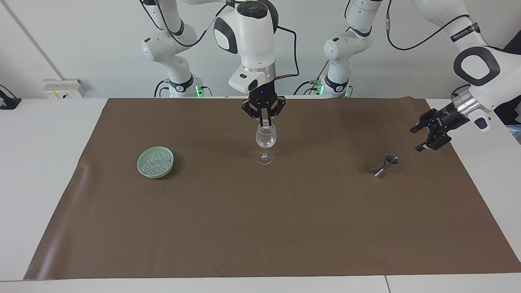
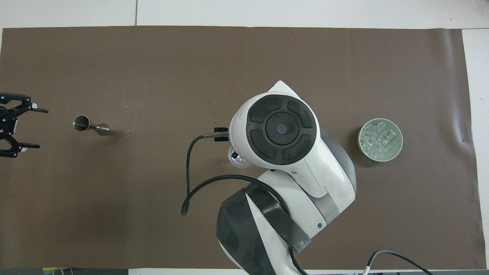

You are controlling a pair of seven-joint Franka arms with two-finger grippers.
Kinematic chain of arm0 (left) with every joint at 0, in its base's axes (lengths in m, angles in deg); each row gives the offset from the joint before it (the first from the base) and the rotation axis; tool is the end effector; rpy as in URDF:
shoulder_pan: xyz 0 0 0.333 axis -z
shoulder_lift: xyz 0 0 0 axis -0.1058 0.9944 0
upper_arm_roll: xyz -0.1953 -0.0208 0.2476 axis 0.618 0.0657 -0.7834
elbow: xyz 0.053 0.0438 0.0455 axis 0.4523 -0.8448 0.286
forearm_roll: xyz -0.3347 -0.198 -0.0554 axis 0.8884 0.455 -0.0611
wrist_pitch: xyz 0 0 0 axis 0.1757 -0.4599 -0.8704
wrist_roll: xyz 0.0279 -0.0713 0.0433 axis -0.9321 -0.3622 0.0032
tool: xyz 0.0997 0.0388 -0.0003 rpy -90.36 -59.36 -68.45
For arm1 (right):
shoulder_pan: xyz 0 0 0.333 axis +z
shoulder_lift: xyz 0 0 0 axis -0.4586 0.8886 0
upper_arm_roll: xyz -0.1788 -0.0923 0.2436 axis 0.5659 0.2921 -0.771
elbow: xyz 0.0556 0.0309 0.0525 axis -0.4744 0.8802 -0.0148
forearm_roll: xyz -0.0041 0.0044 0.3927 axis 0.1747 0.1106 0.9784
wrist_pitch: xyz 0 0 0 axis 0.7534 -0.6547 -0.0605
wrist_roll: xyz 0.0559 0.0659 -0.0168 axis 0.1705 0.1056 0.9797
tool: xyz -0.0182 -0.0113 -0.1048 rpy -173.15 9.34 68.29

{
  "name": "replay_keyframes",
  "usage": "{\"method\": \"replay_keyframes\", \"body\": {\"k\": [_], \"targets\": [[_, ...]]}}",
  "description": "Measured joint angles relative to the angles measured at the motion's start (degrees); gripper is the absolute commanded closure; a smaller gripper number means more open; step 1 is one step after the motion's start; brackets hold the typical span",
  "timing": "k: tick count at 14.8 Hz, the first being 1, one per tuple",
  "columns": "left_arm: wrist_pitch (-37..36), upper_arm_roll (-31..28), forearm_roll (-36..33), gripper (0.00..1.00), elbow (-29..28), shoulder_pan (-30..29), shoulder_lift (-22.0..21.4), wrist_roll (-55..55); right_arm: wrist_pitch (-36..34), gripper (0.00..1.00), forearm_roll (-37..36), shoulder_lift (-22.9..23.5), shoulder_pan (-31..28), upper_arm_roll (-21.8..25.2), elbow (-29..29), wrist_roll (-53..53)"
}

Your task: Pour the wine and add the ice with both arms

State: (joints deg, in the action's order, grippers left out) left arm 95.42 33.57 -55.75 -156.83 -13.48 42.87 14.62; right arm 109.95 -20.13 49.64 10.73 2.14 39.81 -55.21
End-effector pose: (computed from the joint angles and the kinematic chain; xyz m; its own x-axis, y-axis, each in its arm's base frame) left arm 0.5616 0.1024 0.4753 0.4348 0.8271 -0.3561 0.9002 -0.4105 0.1458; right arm 0.5028 0.3843 0.5431 0.9932 -0.0036 0.1163 0.0087 -0.9944 -0.1052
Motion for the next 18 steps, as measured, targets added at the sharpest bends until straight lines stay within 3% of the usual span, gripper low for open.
{"method": "replay_keyframes", "body": {"k": [7, 15, 18], "targets": [[-0.6, 0.3, -7.4, 0.00, 1.7, 11.8, -3.4, -0.2, -0.1, 1.00, 0.0, -1.7, 2.7, -0.1, 4.5, -1.8], [-7.2, -0.4, -13.7, 0.00, 8.6, 16.8, -3.8, -10.5, 5.7, 1.00, 0.0, -4.5, 3.1, -0.2, 11.3, -2.1], [-10.5, -5.6, -14.1, 0.00, 10.0, 21.9, -3.7, -17.4, 7.8, 1.00, 0.0, -4.5, 2.8, -0.1, 11.6, -2.1]]}}
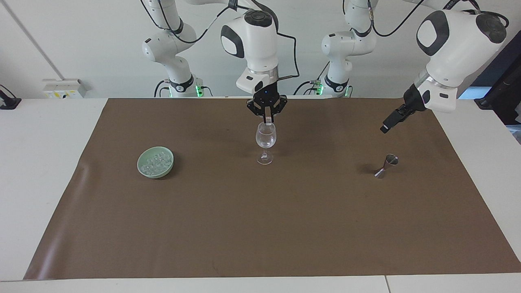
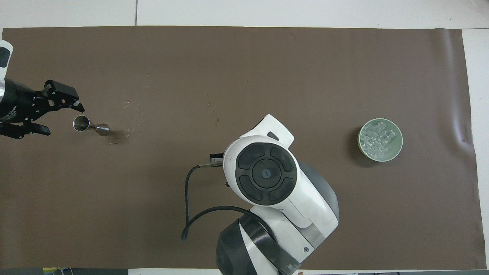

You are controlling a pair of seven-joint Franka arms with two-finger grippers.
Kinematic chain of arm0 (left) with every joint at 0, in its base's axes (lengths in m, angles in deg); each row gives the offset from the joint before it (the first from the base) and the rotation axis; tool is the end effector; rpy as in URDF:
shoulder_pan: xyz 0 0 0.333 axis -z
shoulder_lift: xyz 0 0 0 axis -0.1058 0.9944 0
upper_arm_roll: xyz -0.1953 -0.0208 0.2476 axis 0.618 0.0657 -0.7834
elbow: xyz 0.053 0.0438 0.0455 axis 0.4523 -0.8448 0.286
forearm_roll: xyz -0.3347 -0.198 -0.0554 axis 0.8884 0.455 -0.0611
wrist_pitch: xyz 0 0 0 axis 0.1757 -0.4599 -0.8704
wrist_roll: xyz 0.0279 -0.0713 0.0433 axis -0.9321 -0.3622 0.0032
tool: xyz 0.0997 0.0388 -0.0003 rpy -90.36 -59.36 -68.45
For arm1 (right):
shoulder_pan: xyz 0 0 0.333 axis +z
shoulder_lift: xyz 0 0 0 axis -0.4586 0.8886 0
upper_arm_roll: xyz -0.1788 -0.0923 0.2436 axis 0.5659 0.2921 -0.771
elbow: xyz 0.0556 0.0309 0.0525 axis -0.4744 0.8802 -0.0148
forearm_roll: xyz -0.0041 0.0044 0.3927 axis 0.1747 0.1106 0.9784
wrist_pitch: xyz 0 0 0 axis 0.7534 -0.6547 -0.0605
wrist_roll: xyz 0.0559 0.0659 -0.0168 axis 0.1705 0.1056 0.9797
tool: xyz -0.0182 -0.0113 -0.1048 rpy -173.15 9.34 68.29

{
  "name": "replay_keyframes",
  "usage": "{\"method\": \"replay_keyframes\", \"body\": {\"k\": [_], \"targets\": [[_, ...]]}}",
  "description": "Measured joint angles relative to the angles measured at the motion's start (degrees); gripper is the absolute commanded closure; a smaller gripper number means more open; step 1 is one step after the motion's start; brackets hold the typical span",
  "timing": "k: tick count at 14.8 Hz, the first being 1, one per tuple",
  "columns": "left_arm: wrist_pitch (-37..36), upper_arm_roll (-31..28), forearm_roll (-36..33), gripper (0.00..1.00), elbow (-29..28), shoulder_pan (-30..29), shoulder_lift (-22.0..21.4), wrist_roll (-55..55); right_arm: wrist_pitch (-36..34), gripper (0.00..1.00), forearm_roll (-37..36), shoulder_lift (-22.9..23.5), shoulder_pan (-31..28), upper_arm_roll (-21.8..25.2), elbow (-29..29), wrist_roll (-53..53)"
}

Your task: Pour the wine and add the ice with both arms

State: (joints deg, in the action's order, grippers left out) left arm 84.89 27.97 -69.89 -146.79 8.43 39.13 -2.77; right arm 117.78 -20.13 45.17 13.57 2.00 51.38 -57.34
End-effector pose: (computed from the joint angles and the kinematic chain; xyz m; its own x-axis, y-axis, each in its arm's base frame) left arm 0.5547 -0.0420 0.5748 0.9029 0.4092 -0.1315 0.4209 -0.9038 0.0778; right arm 0.4638 0.3934 0.5056 0.9925 0.0077 0.1216 0.0221 -0.9928 -0.1179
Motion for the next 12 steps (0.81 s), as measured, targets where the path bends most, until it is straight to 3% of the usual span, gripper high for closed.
{"method": "replay_keyframes", "body": {"k": [2, 7, 10, 11, 12], "targets": [[-2.3, -3.4, -0.5, 0.00, 1.0, 2.7, 0.0, -3.6, 0.1, 1.00, 0.0, 0.0, 0.0, 0.1, 0.1, 0.0], [-5.3, -4.0, -2.1, 0.00, 1.6, 3.6, 0.0, -8.8, 2.0, 0.97, 0.0, 0.0, -0.7, 0.2, 1.5, 0.0], [-7.0, -3.2, -4.3, 0.00, 1.6, 4.2, -0.1, -9.3, 2.2, 0.84, 0.0, 0.0, -0.8, 0.2, 1.8, 0.0], [-7.3, -2.6, -4.9, 0.00, 1.6, 4.2, -0.1, -9.3, 2.2, 0.67, 0.0, -0.1, -0.8, 0.2, 1.8, 0.0], [-7.4, -2.1, -5.3, 0.00, 1.6, 4.2, -0.2, -9.3, 2.3, 0.65, 0.0, -0.1, -0.8, 0.2, 1.8, 0.0]]}}
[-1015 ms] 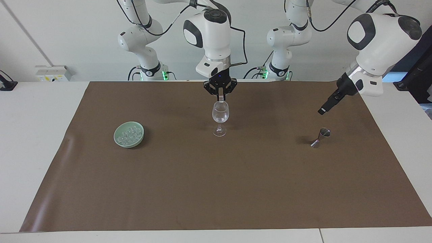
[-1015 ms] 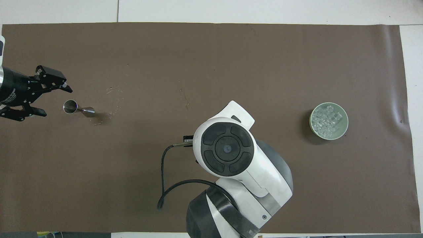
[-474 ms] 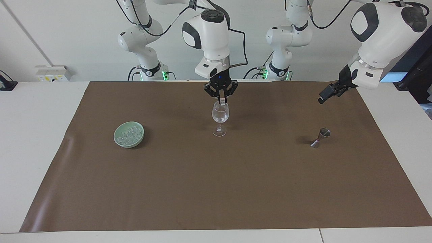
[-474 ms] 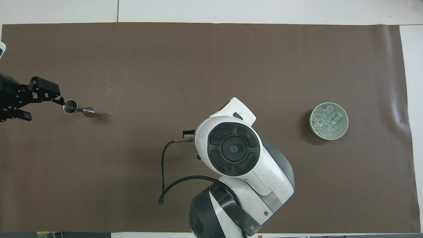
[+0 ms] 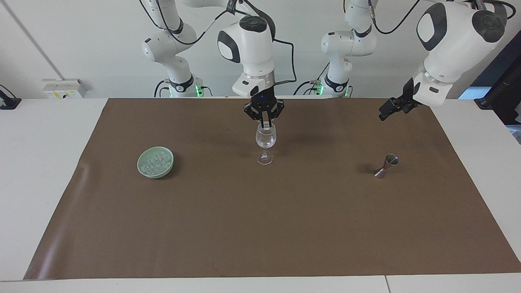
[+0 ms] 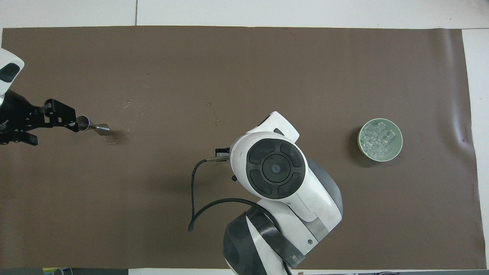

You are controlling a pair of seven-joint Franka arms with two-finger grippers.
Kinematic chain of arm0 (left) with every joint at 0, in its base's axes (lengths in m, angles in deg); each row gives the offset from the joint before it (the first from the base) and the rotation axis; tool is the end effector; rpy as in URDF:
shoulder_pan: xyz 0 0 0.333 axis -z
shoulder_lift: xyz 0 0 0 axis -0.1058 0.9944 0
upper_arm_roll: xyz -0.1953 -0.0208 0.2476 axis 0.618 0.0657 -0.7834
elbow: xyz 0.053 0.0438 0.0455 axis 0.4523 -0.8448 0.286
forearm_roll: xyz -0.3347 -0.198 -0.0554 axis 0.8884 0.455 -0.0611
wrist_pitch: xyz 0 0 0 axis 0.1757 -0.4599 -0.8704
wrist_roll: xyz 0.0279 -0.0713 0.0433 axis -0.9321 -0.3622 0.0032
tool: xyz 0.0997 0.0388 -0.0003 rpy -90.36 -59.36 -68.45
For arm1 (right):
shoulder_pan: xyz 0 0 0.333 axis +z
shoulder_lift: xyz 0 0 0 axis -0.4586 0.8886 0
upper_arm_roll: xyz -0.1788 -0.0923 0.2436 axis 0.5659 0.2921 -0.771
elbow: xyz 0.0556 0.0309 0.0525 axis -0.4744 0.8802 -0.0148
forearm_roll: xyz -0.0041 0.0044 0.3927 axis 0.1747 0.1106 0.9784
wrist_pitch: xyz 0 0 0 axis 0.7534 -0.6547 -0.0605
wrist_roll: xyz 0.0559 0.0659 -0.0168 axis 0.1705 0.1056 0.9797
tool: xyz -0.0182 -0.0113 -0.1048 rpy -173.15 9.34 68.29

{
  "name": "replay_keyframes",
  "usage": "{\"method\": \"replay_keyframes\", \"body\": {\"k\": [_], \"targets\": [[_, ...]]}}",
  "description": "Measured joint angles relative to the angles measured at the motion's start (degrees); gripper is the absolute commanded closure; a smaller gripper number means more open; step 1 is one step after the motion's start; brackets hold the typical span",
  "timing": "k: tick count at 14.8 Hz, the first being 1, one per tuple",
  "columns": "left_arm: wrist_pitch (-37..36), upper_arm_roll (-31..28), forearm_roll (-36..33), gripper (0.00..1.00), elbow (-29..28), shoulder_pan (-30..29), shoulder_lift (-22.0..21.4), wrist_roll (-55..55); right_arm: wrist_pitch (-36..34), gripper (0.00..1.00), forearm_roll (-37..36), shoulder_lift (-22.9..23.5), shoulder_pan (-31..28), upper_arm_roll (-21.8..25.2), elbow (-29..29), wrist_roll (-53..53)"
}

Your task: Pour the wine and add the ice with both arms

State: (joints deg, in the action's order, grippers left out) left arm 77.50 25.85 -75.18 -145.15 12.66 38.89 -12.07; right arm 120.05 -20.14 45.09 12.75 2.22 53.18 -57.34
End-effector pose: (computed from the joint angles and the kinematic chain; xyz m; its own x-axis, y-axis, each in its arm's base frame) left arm 0.5395 -0.0520 0.5801 0.9592 0.2183 -0.1797 0.2186 -0.9756 -0.0183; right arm 0.4700 0.3842 0.4951 0.9915 -0.0116 0.1294 0.0045 -0.9924 -0.1233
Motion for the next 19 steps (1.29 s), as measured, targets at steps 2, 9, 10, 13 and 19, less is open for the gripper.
{"method": "replay_keyframes", "body": {"k": [2, 9, 10, 13, 19], "targets": [[-0.1, 0.2, -0.5, 0.00, 0.0, -0.2, -0.3, 0.0, 0.0, 0.65, 0.0, -0.1, 0.0, 0.0, 0.0, 0.0], [-0.7, 2.0, -0.6, 0.00, 0.0, -3.8, -1.3, -0.7, -2.8, 0.65, -0.2, -0.1, -0.2, 0.1, -3.0, 0.0], [-0.7, 2.2, -0.6, 0.00, 0.0, -4.0, -1.3, -0.7, -5.5, 0.65, -0.5, 0.2, -0.7, 0.2, -5.4, 0.0], [-0.6, 2.4, -0.6, 0.00, 0.0, -4.1, -1.3, -1.2, -11.9, 0.58, -1.6, 0.6, -5.1, 0.3, -11.7, 2.6], [1.7, 2.4, -0.6, 0.00, 0.0, -4.2, -1.3, -10.0, -25.4, 0.00, -1.6, -3.4, -20.5, 0.9, -14.3, 16.8]]}}
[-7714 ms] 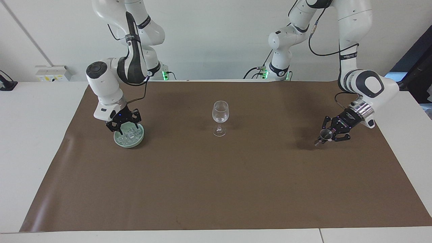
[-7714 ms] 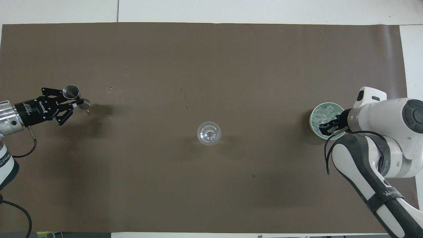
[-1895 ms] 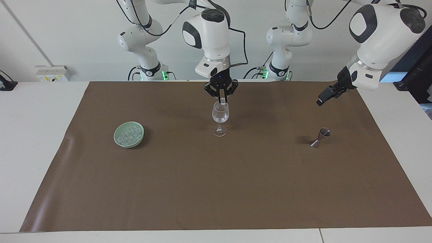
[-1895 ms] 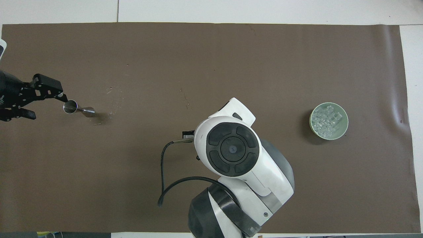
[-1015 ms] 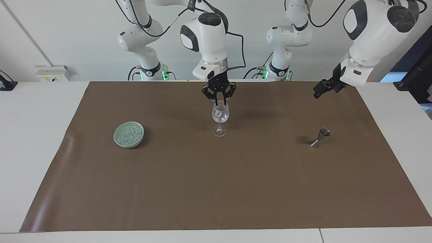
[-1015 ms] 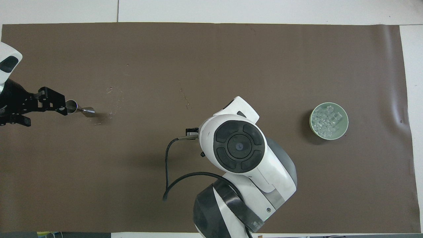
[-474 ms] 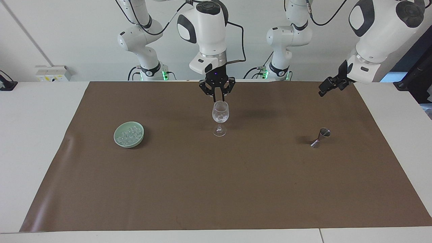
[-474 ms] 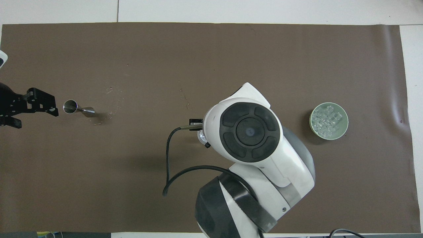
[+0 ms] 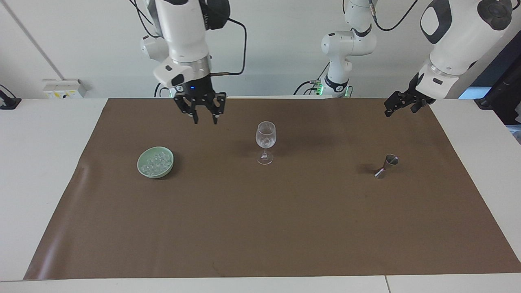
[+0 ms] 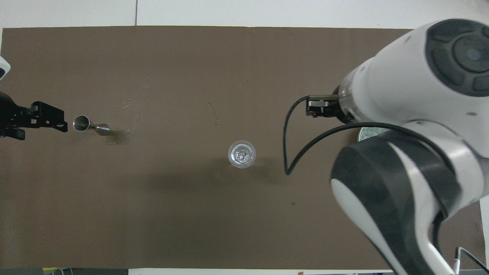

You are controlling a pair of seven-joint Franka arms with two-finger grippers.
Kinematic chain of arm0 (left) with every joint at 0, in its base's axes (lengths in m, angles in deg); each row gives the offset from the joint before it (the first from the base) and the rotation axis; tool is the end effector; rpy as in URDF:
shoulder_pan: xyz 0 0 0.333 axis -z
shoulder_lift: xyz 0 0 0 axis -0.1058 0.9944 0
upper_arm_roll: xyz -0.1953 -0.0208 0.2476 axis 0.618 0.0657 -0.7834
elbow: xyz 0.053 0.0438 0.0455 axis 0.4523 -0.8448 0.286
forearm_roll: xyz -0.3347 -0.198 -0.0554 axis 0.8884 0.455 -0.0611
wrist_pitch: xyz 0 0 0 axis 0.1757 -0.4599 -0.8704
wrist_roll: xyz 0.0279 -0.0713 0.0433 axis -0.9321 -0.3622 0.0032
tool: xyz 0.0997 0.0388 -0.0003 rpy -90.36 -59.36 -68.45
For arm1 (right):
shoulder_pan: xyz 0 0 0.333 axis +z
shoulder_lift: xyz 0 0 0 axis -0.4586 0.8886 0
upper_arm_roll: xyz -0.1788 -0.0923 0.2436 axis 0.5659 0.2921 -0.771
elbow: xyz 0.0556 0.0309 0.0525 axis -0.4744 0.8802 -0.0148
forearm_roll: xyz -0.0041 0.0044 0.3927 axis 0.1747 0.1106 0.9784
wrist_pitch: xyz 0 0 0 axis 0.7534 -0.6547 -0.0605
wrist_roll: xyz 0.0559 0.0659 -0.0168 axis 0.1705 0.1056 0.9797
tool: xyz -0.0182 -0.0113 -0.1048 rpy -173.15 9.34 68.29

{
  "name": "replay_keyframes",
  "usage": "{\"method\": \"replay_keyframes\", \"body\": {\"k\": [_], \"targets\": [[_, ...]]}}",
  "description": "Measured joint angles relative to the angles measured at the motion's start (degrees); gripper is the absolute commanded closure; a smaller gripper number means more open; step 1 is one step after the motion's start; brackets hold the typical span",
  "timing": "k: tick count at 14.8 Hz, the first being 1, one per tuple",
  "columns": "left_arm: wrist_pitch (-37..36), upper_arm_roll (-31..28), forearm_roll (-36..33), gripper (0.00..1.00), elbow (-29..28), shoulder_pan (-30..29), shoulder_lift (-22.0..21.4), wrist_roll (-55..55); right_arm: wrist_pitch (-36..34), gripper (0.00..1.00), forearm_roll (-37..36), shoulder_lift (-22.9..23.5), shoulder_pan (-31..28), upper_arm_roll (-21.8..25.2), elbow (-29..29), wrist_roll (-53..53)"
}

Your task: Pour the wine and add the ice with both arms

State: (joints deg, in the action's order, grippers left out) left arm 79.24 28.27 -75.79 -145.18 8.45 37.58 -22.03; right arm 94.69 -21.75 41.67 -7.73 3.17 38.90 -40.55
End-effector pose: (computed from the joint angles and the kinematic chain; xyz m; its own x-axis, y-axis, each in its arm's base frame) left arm 0.5387 -0.0338 0.5944 0.9888 0.0784 -0.1271 0.0802 -0.9967 0.0097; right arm 0.5470 0.1741 0.6088 0.9960 -0.0766 0.0467 -0.0764 -0.9971 -0.0059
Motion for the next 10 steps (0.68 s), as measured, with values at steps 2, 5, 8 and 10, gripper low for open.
{"method": "replay_keyframes", "body": {"k": [2, 5, 8, 10], "targets": [[0.0, 0.0, 0.0, 0.00, 0.0, -0.1, 0.0, -0.3, -3.7, 0.00, 0.0, -1.8, -5.2, 0.2, 0.0, 5.3], [0.1, 0.0, 0.0, 0.00, 0.0, -0.3, 0.0, -0.3, -5.8, 0.00, 0.0, -3.4, -11.5, 0.2, 0.1, 7.4], [0.1, 0.0, 0.0, 0.00, 0.0, -0.5, 0.0, -0.3, -6.3, 0.00, 0.0, -3.8, -15.8, 0.4, 0.1, 10.9], [0.5, -0.1, -0.1, 0.00, 0.0, -1.0, 0.0, -0.5, -7.1, 0.00, 0.1, -3.9, -16.9, 2.3, -0.1, 14.6]]}}
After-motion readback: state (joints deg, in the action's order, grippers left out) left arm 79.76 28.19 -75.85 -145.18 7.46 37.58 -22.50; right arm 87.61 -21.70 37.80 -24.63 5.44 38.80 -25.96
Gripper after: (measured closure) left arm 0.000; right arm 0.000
